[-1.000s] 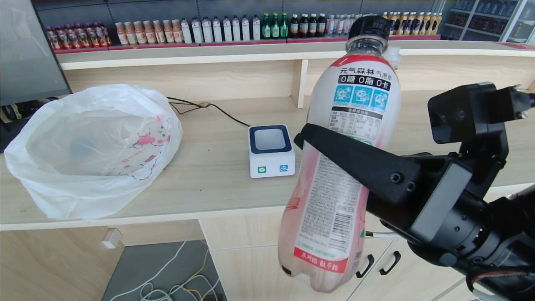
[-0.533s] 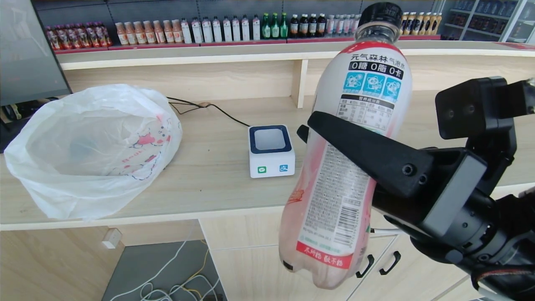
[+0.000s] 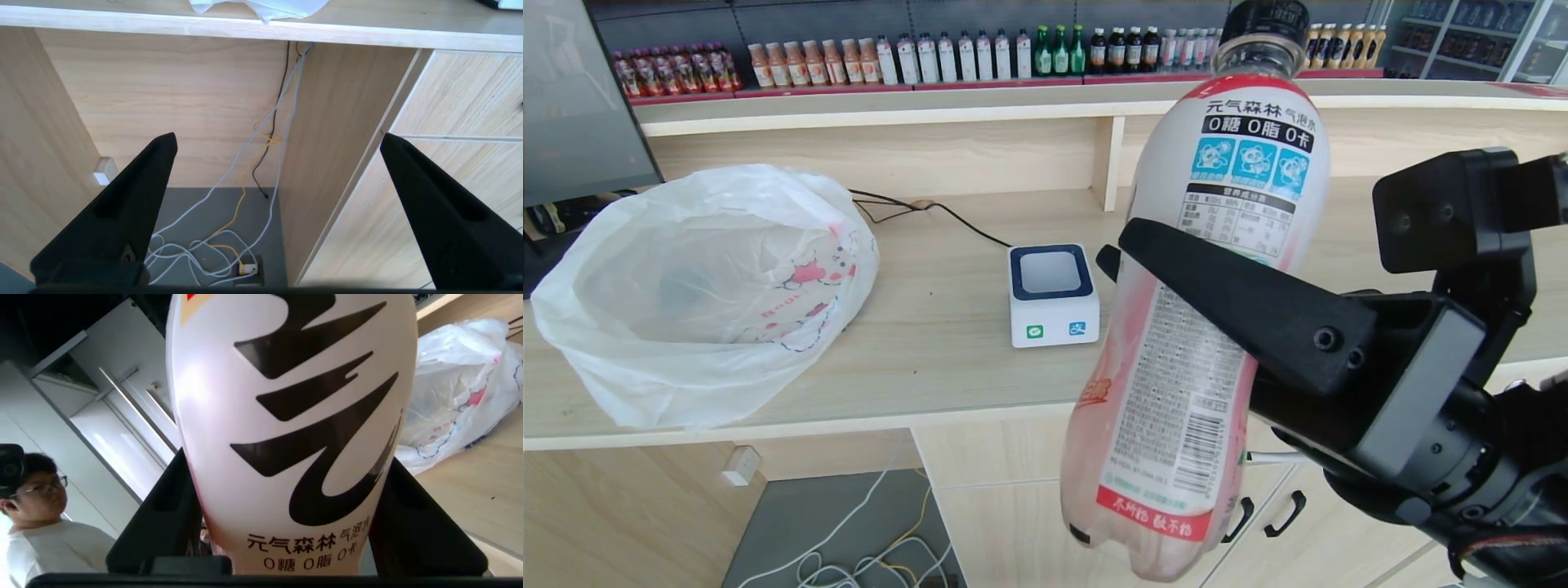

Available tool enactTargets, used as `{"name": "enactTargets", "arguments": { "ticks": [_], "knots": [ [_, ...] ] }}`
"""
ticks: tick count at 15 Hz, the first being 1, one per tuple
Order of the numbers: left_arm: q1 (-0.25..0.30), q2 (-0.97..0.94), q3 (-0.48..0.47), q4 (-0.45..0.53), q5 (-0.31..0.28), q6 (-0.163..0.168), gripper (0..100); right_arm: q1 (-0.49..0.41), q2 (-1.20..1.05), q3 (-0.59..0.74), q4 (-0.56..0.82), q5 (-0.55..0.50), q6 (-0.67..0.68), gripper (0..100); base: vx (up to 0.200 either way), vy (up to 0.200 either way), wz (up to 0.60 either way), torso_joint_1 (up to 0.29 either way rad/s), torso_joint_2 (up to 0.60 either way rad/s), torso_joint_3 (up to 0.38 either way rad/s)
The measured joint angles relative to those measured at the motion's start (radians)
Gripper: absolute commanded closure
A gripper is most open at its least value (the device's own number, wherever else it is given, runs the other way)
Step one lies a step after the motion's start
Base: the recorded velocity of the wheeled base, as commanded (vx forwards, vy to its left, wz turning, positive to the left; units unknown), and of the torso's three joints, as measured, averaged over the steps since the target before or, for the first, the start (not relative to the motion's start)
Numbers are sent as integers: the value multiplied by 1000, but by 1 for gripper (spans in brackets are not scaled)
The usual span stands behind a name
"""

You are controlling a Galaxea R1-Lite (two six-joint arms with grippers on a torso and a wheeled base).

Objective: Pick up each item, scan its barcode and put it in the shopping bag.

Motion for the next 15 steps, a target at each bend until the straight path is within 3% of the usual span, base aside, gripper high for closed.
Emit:
{"name": "enactTargets", "arguments": {
  "ticks": [8,15],
  "knots": [
    [0,0,0,0,0,0,0,21,-1,4,-6,0,-29,100,0,0,0,0,0,0],
    [0,0,0,0,0,0,0,29,-1,21,-5,-1,-181,100,0,0,0,0,0,0]
  ]
}}
